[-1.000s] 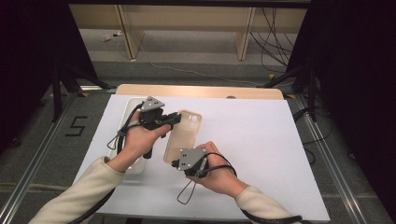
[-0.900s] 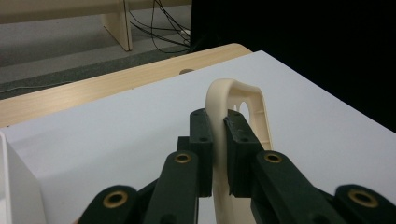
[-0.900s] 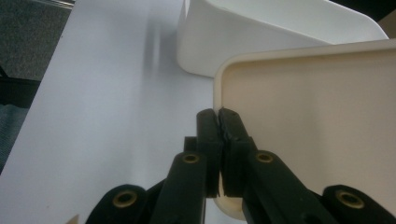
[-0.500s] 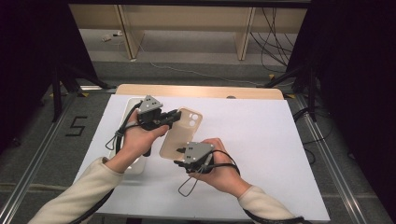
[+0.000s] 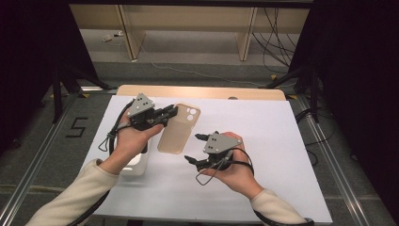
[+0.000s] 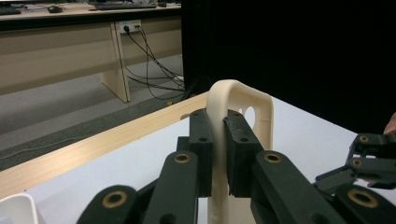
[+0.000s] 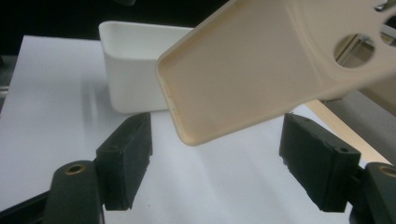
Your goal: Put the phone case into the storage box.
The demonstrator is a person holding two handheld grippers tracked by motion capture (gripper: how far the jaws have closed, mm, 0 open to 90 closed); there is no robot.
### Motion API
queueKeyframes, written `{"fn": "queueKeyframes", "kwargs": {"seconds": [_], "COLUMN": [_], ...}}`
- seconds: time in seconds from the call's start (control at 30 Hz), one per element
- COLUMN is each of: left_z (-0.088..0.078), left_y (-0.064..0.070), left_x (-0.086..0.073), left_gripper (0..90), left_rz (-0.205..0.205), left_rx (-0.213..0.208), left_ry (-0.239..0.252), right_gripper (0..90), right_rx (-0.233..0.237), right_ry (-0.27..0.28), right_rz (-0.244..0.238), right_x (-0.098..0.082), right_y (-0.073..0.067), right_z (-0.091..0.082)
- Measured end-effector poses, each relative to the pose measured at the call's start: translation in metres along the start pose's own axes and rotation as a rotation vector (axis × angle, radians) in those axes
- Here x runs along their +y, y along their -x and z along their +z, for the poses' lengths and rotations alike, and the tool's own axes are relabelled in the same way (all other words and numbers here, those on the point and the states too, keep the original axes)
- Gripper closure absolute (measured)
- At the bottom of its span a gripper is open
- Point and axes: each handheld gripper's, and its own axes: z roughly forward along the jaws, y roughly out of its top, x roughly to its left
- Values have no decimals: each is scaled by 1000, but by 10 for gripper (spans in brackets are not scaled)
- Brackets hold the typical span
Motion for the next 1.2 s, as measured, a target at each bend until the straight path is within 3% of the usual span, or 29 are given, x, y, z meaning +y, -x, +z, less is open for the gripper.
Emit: {"fn": "queueKeyframes", "kwargs": {"seconds": [0.07, 0.17, 0.33, 0.83, 1.2], "left_z": [-2, -6, -11, -22, -27], "left_y": [-2, -4, -9, -16, -21], "left_x": [0, 0, -1, 3, 5], "left_gripper": [825, 825, 825, 824, 824], "left_rz": [5, -14, -8, 15, -2], "left_rx": [-21, -23, -16, -7, 5], "left_ry": [17, 25, 40, 78, 92], "right_gripper": [270, 256, 224, 216, 215], "right_rx": [0, -12, -24, -36, -63], "right_ry": [19, 48, 83, 120, 138], "right_rz": [20, 41, 75, 121, 144], "right_x": [-2, -4, -6, -13, -18], "right_y": [3, 6, 10, 19, 24], "right_z": [-3, -8, -15, -30, -39]}}
